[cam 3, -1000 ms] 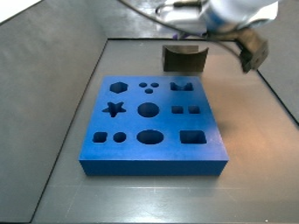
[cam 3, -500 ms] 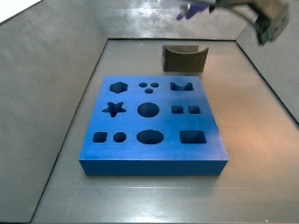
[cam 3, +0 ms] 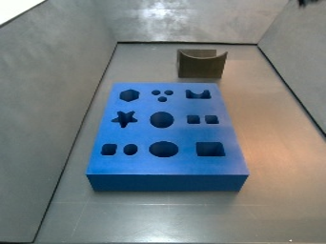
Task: Pick up the 3 prong object. Move up. Rotate the 3 prong object. Place the 3 prong object on the fixture. Regrasp the 3 prong object. Move to above the board. Insert the 3 prong object.
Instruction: Move to above the board.
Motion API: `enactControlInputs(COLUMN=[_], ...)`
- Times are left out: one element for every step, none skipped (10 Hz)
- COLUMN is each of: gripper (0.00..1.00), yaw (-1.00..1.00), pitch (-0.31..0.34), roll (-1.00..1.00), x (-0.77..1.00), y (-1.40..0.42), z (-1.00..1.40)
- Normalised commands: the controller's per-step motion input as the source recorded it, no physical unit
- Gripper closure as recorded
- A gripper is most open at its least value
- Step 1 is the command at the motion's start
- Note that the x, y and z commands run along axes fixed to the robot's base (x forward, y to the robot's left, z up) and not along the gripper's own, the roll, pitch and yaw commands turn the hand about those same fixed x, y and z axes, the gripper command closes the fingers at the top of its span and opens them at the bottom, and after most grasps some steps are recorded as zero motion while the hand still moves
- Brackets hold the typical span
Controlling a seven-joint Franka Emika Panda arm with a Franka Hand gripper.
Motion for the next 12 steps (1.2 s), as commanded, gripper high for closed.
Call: enactControlInputs(gripper=[1.0,1.0,1.0,1.0,1.0,1.0,1.0,1.0,1.0,1.0,1.0,1.0], yaw=[0.0,0.02,0.04,-0.17,-0.17,-0.17,-0.17,-0.17,-0.17,-0.17,-0.17,-0.15], pitch=[0.13,0.136,0.144,0.021,0.014,-0.005,-0.004,0.006,0.013,0.027,0.039,0.042], roll=[-0.06,-0.06,-0.05,-1.0,-1.0,-1.0,-1.0,-1.0,-1.0,-1.0,-1.0,-1.0], x=[-0.04,-0.02,0.0,-0.84,-0.85,-0.95,-0.98,-0.96,-0.78,-0.41,-0.28,-0.13], y=[-0.02,-0.02,-0.02,-1.0,-1.0,-1.0,-1.0,-0.96,-0.76,-0.36,-0.23,-0.07], z=[0.62,0.45,0.27,0.34,0.34,0.38,0.36,0.35,0.28,0.13,0.07,0.04])
